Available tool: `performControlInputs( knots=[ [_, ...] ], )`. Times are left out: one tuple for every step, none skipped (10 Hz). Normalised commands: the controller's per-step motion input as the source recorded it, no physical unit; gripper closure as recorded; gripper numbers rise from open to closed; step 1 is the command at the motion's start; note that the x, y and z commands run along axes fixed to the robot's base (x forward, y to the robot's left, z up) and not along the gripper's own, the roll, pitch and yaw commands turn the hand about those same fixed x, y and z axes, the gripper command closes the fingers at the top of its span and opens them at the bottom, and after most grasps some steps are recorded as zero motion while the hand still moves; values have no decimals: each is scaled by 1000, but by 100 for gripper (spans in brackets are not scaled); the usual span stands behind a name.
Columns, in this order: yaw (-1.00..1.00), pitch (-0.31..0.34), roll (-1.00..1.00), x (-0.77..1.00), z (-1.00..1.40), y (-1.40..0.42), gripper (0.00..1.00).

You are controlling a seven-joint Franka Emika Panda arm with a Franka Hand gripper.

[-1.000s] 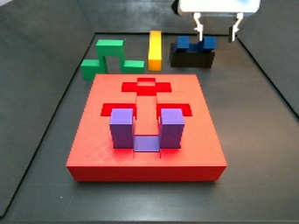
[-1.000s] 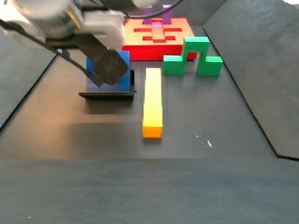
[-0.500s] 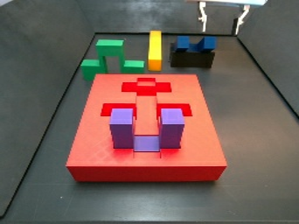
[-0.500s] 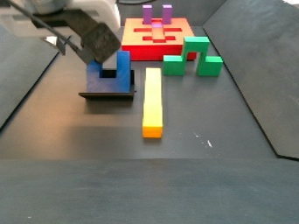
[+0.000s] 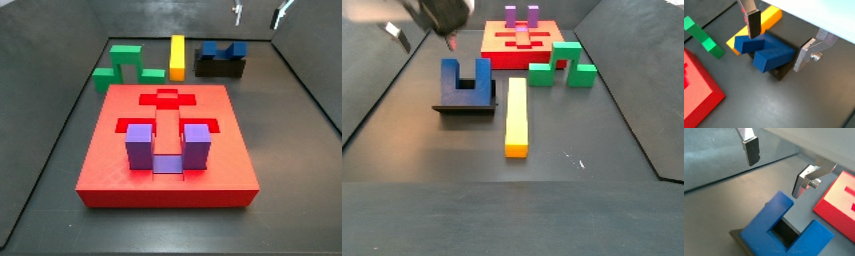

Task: Pick up the blue object. Move up. Place the blue object on the fixture. Regrasp the blue object. Move to above the board. Insert the blue object.
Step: Regrasp the blue object.

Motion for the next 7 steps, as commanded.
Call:
performControlInputs(
  knots=[
    [-123, -309, 1000, -11, 86, -237, 0],
    [-137, -380, 1000, -114, 0, -271, 0],
    [-160, -343, 1000, -257, 0, -266, 0],
    [-183, -206, 1000, -366, 0, -249, 0],
    [-197, -14, 1000, -449, 66, -149, 0],
    [-169, 0, 1000, -371, 60, -174, 0],
    [-149, 0, 1000, -354, 51, -166, 0]
  ],
)
